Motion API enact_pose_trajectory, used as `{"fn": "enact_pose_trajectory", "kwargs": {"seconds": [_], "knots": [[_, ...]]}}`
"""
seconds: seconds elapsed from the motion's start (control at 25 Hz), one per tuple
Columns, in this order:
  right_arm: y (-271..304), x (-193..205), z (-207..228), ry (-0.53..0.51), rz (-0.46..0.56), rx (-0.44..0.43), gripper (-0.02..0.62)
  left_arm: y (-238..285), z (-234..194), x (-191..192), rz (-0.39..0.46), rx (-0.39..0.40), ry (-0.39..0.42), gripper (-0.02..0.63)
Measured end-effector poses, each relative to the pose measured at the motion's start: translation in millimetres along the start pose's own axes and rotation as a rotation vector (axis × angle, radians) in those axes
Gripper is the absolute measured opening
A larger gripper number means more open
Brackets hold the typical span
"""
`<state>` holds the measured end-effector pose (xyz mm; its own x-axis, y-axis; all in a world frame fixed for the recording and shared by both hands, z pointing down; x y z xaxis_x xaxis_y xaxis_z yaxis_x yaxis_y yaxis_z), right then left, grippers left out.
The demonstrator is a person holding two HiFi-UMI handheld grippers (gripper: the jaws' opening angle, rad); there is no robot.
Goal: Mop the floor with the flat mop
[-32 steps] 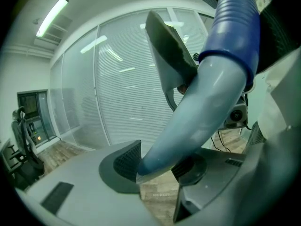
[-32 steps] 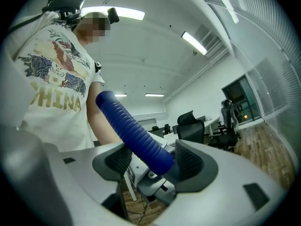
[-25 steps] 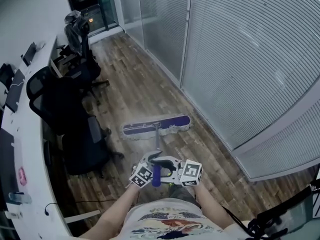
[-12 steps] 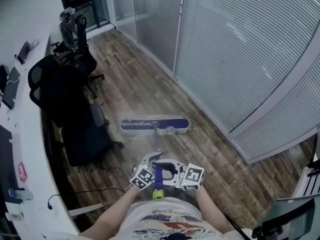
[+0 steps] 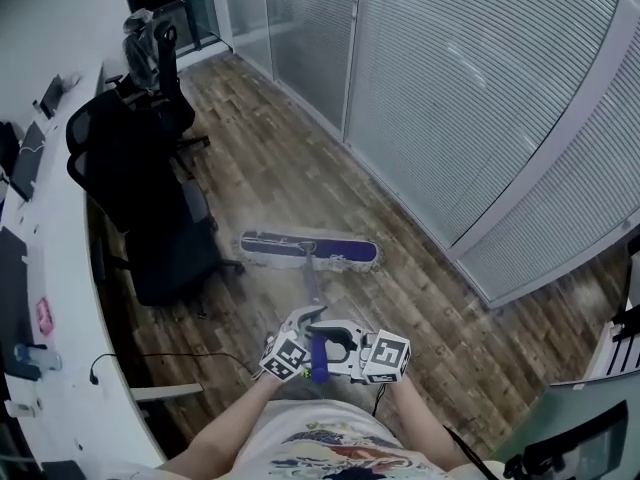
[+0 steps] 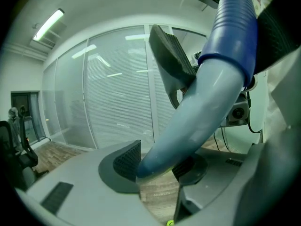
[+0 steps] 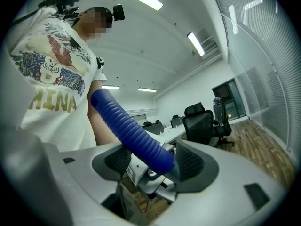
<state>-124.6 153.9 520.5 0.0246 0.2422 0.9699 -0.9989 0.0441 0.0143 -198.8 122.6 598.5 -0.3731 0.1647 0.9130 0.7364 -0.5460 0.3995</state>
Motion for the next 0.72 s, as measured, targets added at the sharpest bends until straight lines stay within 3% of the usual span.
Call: {"fn": "enact_pose_trajectory", "kwargs": {"seconds": [0.4,0.72], "knots": [[-57.7,39.7,-145.4,0.003,-0.012,0.057,0.264,-30.8,156.1,6.9,-0.004,0.026,0.001,0.147],[-69.5,64.7,-214.5,-0.003,0.007,0.087,0.264,-56.3,222.3,16.2,0.004,0.059,0.023,0.152]]}}
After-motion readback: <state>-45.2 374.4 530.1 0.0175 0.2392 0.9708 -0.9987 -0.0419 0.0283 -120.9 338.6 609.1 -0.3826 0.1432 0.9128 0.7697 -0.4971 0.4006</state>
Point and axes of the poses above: the fingertips, and each gripper's own axes: y forward along the fingers, z to its right, x out of its underside, the point moved 8 cm from there along -y, backward along the fingers, and after that the axes turned 3 degrees about x, right-handed, at the moved point
